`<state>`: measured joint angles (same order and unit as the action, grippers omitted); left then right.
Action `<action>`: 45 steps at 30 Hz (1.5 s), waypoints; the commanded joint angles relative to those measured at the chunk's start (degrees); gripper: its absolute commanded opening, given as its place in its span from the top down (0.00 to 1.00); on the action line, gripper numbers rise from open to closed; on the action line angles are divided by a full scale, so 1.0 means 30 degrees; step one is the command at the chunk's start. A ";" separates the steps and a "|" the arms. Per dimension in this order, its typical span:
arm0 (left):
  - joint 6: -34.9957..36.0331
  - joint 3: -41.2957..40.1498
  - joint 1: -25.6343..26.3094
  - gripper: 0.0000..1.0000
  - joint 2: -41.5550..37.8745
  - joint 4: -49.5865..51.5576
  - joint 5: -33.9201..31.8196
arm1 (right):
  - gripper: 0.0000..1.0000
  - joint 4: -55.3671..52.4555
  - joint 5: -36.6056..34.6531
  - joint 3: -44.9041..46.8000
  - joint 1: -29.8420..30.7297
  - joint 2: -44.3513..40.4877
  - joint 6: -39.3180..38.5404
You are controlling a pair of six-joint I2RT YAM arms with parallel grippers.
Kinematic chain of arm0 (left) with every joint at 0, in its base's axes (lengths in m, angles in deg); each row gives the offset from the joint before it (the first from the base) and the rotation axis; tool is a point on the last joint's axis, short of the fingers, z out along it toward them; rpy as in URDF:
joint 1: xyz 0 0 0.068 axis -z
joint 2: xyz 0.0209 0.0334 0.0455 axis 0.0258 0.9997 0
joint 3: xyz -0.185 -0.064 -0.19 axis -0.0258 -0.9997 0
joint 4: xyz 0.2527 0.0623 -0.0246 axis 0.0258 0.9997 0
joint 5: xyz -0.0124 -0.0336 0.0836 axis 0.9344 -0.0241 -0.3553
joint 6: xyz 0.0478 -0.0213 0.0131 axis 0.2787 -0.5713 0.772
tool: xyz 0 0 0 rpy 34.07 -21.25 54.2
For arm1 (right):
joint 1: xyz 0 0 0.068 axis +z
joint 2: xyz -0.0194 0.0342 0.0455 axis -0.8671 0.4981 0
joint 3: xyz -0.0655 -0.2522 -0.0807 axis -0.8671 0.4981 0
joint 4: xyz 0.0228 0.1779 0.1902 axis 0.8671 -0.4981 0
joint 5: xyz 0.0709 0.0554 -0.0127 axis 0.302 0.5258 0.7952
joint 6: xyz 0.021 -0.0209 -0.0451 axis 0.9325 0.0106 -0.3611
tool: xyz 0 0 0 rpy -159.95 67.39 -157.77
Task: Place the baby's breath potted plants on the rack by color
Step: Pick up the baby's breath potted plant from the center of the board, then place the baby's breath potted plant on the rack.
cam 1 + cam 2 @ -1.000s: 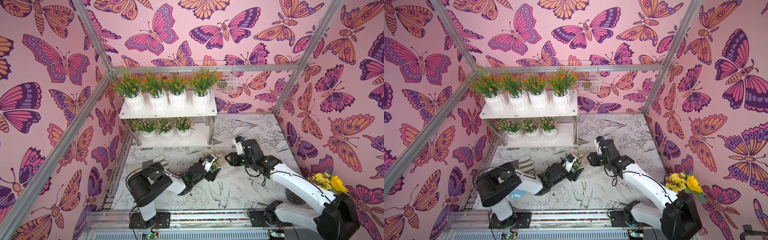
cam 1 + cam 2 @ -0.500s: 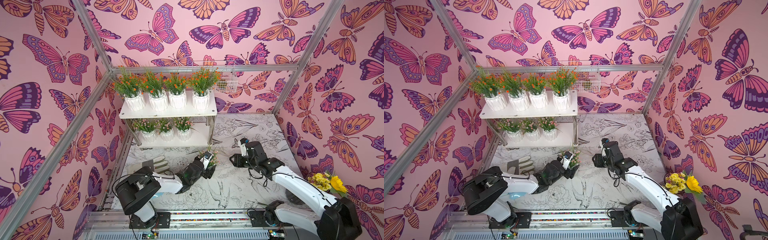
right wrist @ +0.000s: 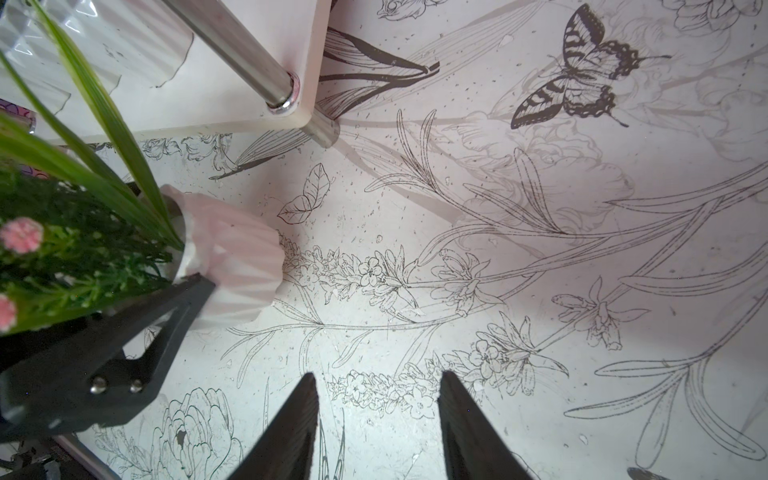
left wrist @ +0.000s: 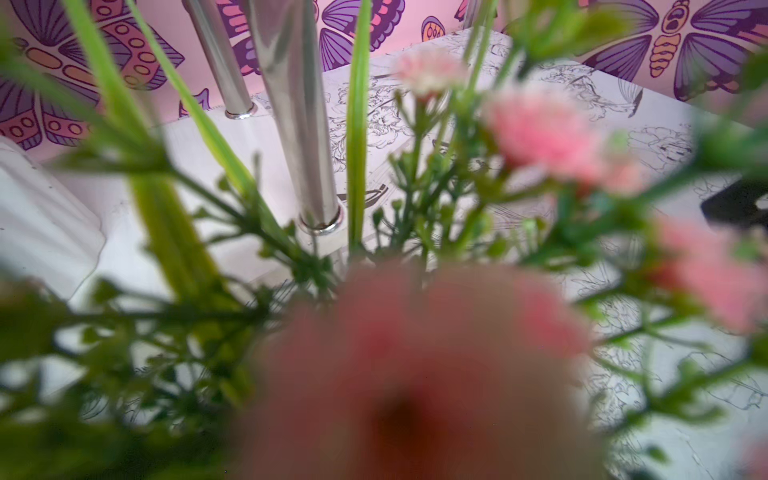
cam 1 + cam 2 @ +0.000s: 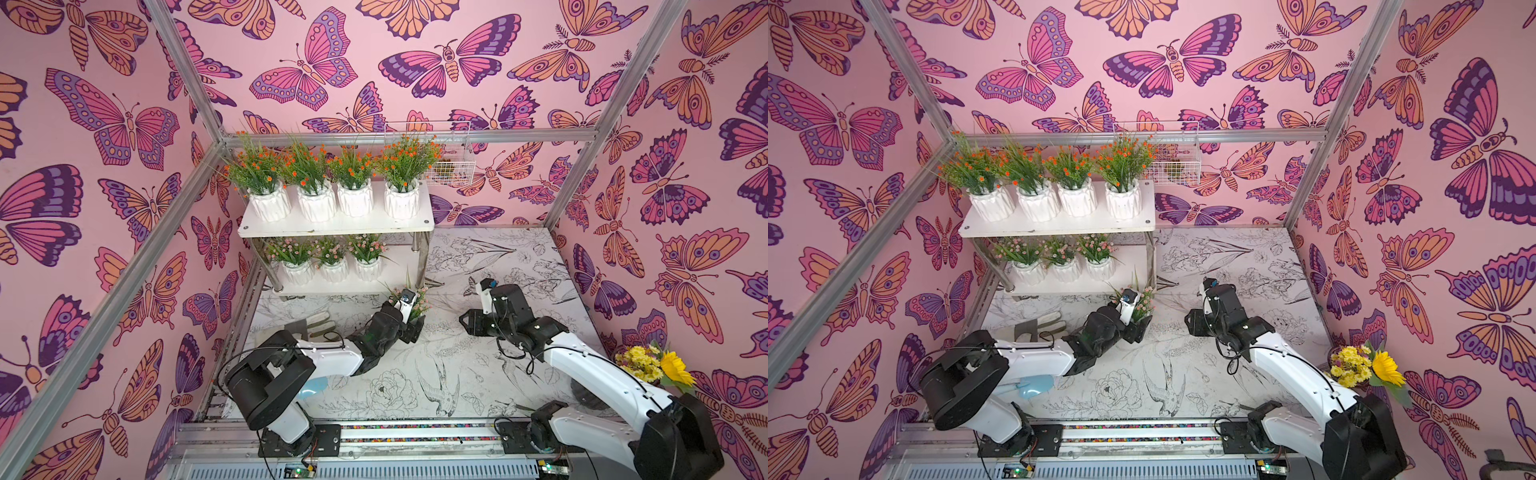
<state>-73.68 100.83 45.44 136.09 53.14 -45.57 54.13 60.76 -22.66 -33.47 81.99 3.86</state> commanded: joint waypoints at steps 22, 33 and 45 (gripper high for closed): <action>-0.0300 0.4133 -0.3592 0.29 -0.0496 0.2110 0.2036 | 0.51 0.0359 0.0296 0.0226 -0.0096 0.0359 0.0192; -0.0258 0.6696 -0.4069 0.30 0.1662 0.2140 0.1461 | 0.51 0.0473 0.0558 0.0546 -0.0096 0.0002 0.0271; 0.0555 0.8451 -0.4148 0.30 0.4116 0.1196 -0.0122 | 0.51 0.0374 0.0688 0.0892 -0.0096 -0.0420 0.0303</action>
<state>-73.31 123.87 33.50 147.74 61.55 -43.27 55.20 62.16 -20.48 -33.47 81.77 3.88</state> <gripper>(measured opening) 0.844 0.490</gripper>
